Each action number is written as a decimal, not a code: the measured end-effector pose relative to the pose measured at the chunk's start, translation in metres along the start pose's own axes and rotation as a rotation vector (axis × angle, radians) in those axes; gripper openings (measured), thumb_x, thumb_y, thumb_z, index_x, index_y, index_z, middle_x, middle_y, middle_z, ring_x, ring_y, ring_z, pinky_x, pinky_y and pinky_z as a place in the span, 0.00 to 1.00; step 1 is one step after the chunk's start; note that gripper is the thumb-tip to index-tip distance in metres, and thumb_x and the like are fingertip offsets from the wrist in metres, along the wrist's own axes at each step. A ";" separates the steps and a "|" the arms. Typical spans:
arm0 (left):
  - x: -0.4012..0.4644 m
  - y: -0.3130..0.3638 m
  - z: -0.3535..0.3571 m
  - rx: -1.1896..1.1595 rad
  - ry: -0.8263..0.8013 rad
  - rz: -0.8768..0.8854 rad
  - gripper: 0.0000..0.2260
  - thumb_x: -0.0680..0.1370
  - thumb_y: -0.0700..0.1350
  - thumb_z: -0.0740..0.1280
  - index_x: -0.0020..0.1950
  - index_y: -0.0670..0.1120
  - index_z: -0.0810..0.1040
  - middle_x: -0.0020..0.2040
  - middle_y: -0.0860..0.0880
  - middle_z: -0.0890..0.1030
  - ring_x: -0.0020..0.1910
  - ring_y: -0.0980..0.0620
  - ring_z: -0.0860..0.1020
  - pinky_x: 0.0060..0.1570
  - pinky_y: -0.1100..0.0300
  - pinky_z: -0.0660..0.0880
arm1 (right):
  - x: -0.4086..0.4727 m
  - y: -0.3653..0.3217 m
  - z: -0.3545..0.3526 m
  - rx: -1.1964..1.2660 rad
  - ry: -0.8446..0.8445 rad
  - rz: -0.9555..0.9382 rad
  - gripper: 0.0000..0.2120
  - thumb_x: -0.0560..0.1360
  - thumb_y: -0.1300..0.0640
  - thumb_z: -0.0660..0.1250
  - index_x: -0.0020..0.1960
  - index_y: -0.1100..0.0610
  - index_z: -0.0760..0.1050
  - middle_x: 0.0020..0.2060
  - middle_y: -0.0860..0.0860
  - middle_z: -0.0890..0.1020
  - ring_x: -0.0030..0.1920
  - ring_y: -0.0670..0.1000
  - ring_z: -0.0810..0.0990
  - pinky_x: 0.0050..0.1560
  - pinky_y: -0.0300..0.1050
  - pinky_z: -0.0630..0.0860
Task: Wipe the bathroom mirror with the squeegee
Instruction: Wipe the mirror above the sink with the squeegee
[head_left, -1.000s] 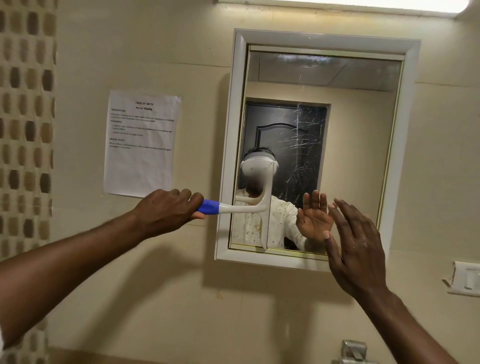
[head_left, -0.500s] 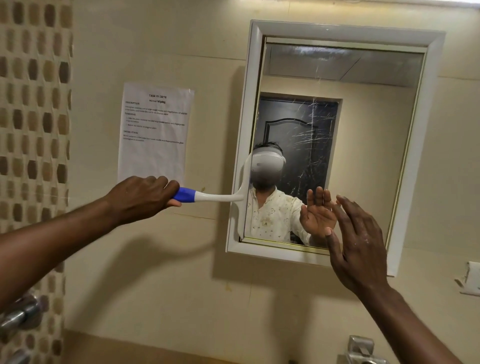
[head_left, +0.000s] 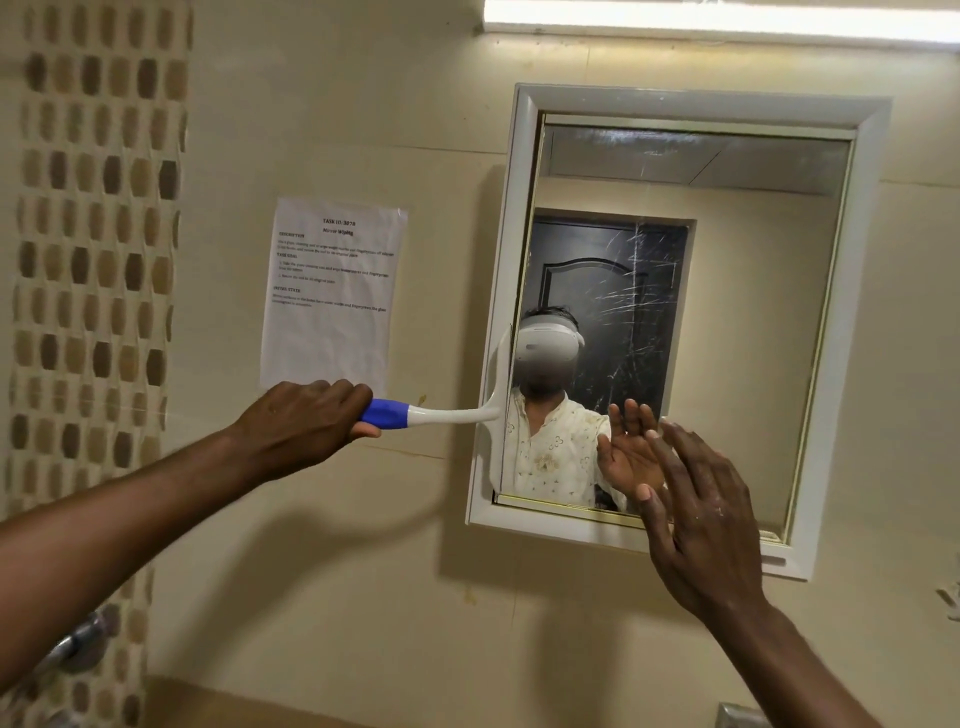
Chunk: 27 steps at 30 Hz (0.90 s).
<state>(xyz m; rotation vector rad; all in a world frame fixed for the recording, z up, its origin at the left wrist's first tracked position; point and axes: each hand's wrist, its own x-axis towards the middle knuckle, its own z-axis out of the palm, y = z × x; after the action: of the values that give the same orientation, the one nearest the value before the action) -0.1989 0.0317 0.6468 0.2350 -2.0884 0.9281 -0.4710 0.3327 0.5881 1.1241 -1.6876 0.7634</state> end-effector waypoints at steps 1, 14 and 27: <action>-0.001 0.002 -0.002 -0.008 0.001 -0.017 0.26 0.80 0.61 0.44 0.42 0.44 0.72 0.31 0.49 0.72 0.22 0.50 0.68 0.20 0.62 0.60 | 0.000 -0.003 0.002 0.008 0.003 -0.007 0.26 0.77 0.48 0.53 0.72 0.56 0.65 0.72 0.56 0.68 0.71 0.55 0.63 0.68 0.63 0.65; -0.007 0.045 -0.015 -0.208 -0.012 -0.247 0.27 0.78 0.65 0.44 0.44 0.44 0.69 0.31 0.50 0.72 0.22 0.47 0.67 0.23 0.60 0.60 | -0.006 -0.019 0.011 0.099 -0.021 -0.044 0.26 0.77 0.47 0.53 0.75 0.48 0.58 0.73 0.51 0.65 0.74 0.51 0.61 0.70 0.61 0.64; 0.007 0.164 -0.011 -0.815 0.143 -0.691 0.17 0.75 0.66 0.49 0.44 0.53 0.61 0.28 0.53 0.70 0.25 0.54 0.69 0.26 0.58 0.64 | -0.005 -0.056 -0.005 0.198 -0.185 -0.041 0.23 0.79 0.40 0.49 0.70 0.45 0.68 0.64 0.44 0.76 0.65 0.46 0.72 0.61 0.43 0.67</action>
<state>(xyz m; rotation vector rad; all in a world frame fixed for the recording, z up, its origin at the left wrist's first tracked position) -0.2713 0.1572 0.5686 0.3968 -1.8723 -0.3145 -0.4168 0.3168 0.5853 1.3986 -1.7644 0.8360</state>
